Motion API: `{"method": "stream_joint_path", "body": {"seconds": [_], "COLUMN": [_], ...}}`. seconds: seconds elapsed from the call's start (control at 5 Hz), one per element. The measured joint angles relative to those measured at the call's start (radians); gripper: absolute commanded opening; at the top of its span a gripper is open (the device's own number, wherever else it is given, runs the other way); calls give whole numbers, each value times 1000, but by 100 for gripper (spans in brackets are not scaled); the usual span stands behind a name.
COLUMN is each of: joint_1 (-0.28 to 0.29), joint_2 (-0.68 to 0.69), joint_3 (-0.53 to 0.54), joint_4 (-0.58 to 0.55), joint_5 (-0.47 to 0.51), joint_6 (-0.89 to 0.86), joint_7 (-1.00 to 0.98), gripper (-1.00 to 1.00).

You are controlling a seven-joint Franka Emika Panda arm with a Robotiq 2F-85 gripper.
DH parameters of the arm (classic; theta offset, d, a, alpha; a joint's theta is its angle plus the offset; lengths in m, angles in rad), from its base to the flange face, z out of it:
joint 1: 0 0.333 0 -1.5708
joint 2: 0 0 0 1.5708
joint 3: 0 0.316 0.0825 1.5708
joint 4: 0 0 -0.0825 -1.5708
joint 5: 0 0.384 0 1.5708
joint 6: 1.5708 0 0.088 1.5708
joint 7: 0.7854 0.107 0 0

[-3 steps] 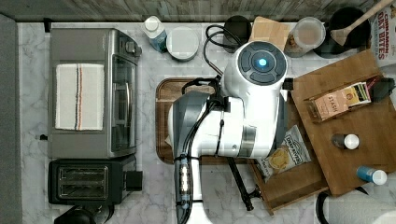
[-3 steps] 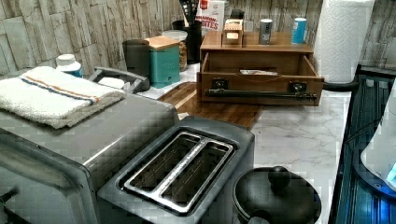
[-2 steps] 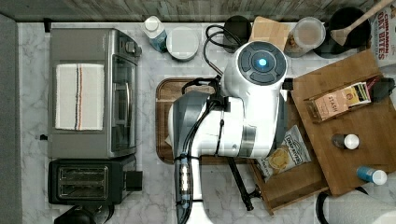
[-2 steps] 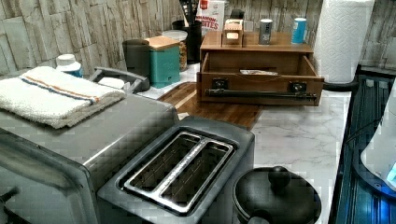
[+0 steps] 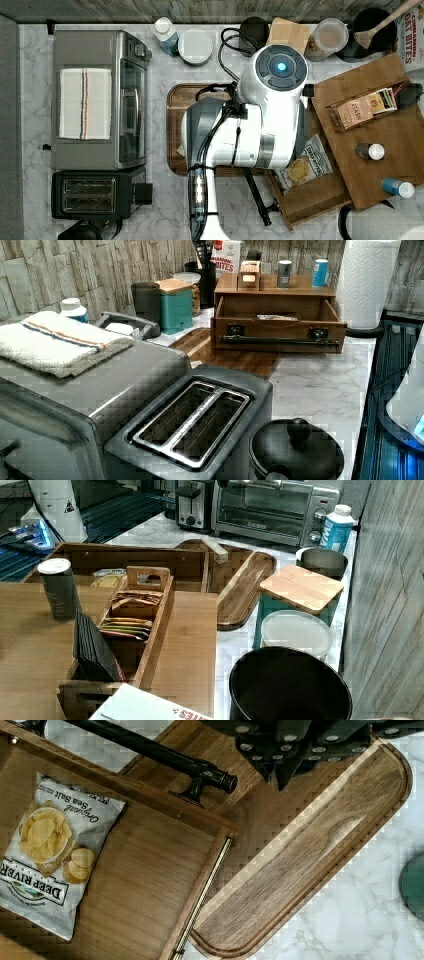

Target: Close the drawer.

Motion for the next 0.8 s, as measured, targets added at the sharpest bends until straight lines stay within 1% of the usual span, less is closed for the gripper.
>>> {"method": "stream_joint_path", "body": {"seconds": [0.2, 0.4, 0.6, 0.8], "joint_1": [0, 0, 0, 0], "joint_2": [-25, -62, -79, -78], "joint_3": [-6, -7, -7, -7], "joint_4": [-55, -128, -171, -190], "joint_5": [0, 0, 0, 0], "joint_6": [89, 121, 121, 121], "joint_7": [-25, -51, -53, -53], "gripper": [-96, -92, -92, -94]}}
